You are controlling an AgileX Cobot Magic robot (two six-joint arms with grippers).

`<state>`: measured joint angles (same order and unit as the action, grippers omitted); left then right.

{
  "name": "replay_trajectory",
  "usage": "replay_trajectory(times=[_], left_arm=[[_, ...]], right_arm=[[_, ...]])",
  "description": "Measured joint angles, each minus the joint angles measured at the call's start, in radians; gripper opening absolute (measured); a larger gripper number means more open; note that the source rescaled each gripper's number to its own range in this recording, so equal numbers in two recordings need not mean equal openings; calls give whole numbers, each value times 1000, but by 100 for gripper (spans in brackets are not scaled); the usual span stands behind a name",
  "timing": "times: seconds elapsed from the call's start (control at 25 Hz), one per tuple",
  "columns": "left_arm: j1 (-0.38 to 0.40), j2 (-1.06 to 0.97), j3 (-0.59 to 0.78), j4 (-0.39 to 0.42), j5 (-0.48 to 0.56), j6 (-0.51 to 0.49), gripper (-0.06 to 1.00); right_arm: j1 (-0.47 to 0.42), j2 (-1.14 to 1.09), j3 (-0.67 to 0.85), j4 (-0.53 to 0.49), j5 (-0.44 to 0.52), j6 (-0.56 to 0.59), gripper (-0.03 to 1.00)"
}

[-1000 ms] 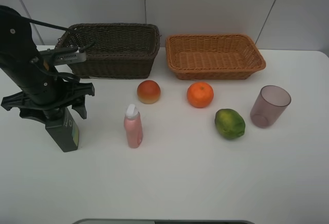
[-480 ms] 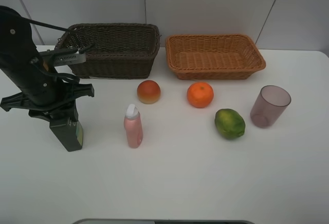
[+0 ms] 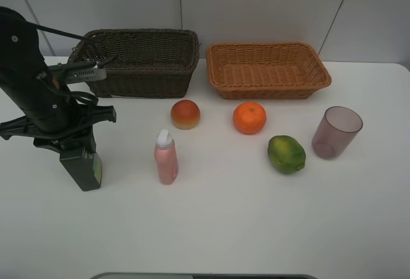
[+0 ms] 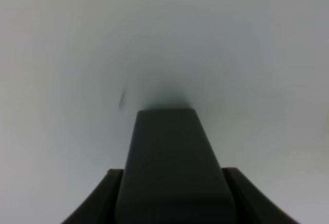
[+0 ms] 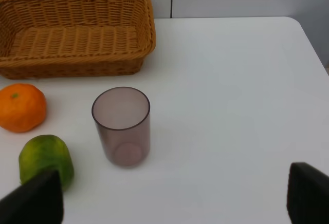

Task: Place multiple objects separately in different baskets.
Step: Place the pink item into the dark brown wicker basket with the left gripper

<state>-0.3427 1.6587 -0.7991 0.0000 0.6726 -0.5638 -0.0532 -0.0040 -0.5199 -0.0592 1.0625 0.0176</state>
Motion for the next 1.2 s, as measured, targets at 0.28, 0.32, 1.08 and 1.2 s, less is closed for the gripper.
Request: replay_trajectory(times=[0.28, 0.32, 1.08, 1.2], left_arm=[[0, -70, -63, 48, 90, 0, 12], [0, -81, -75, 56, 105, 0, 12], [0, -141, -409, 134, 271, 151, 12], [0, -138, -478, 154, 272, 155, 12]], right_arm=[[0, 0, 0, 0, 0, 0, 89], [0, 0, 0, 0, 0, 0, 89], [0, 0, 0, 0, 0, 0, 89], [0, 0, 0, 0, 0, 0, 89]])
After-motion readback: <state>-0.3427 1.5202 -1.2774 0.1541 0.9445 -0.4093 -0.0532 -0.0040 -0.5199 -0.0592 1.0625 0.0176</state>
